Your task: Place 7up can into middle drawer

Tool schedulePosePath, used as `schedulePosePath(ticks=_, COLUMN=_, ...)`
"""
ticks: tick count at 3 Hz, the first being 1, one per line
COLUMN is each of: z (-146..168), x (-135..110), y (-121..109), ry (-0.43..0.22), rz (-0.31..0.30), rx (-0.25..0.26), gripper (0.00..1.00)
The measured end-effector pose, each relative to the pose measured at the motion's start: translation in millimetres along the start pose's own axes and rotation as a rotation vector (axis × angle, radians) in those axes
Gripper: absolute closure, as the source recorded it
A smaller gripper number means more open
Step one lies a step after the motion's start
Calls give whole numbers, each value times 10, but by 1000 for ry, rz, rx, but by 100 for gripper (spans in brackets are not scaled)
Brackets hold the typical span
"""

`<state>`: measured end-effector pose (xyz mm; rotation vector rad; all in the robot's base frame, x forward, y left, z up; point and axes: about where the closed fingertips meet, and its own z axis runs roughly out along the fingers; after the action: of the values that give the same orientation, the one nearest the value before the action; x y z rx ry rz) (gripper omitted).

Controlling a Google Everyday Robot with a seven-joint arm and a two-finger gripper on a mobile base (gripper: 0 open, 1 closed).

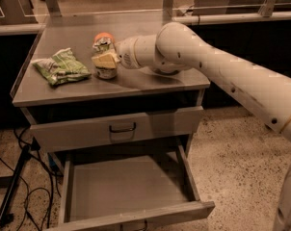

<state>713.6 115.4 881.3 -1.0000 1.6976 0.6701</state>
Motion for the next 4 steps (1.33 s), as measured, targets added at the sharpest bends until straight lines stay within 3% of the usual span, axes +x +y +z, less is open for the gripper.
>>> schedulePosePath(ticks=1, z=0, x=0, y=0, ry=0, rz=0, rx=0, gripper=100)
schedulePosePath(ticks=3, z=-43, x=-44, y=28, ry=-20, rz=10, rx=-4, gripper=100)
schedulePosePath(ticks=4, z=-288, x=-128, y=135, ry=-37, rz=17, rx=0, gripper=100)
